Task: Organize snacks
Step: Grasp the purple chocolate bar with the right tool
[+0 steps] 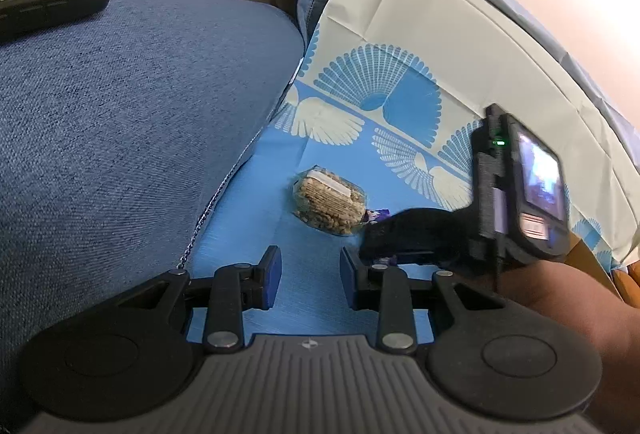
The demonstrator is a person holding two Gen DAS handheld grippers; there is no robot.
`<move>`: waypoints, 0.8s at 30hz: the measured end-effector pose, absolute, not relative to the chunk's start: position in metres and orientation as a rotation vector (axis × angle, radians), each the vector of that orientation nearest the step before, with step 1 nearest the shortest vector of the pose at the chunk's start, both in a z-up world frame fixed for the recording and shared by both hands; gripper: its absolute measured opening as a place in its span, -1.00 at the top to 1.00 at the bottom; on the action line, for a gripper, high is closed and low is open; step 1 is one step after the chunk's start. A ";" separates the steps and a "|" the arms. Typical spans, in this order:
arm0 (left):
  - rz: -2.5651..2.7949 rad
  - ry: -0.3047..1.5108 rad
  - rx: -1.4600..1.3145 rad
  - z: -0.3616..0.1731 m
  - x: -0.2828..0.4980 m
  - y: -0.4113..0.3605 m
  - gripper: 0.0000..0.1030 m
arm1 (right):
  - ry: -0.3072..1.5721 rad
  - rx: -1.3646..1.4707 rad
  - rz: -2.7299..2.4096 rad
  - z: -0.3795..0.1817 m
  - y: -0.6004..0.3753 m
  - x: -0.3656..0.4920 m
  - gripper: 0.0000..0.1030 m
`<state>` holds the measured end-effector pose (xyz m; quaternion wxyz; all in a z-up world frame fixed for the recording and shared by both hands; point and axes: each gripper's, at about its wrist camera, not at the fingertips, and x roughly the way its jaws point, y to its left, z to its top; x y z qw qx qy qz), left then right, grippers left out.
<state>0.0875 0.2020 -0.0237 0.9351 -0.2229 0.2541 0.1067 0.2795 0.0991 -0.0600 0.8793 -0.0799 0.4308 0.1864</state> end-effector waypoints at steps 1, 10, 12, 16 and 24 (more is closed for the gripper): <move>0.218 0.519 -0.457 -0.024 0.087 0.202 0.31 | 0.897 -0.170 0.395 -0.059 0.098 0.277 0.52; 0.223 0.515 -0.458 -0.023 0.087 0.201 0.31 | 0.823 -0.188 0.454 0.005 0.054 0.199 0.52; 0.223 0.512 -0.459 -0.023 0.086 0.201 0.31 | 0.800 -0.190 0.472 0.019 0.040 0.173 0.52; 0.234 0.512 -0.458 -0.022 0.084 0.201 0.31 | 0.794 -0.178 0.504 0.032 0.018 0.135 0.51; 0.252 0.503 -0.429 -0.019 0.083 0.196 0.31 | 0.741 -0.222 0.528 -0.006 0.023 0.104 0.51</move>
